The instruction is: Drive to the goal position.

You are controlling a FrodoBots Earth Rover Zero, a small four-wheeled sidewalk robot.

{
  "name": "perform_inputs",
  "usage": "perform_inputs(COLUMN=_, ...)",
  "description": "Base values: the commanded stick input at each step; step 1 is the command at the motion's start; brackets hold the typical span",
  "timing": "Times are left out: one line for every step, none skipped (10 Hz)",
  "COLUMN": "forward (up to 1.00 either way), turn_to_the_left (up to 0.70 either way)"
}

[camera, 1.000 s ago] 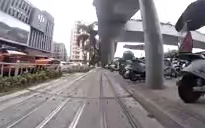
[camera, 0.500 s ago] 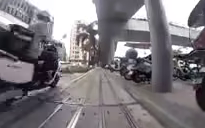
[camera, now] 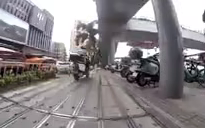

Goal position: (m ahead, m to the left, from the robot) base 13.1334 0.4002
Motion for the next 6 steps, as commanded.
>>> perform_inputs(forward=0.70, turn_to_the_left=0.00)
perform_inputs(forward=0.70, turn_to_the_left=0.00)
perform_inputs(forward=0.70, turn_to_the_left=0.00)
perform_inputs(forward=0.70, turn_to_the_left=0.00)
perform_inputs(forward=0.70, turn_to_the_left=0.00)
perform_inputs(forward=0.70, turn_to_the_left=0.00)
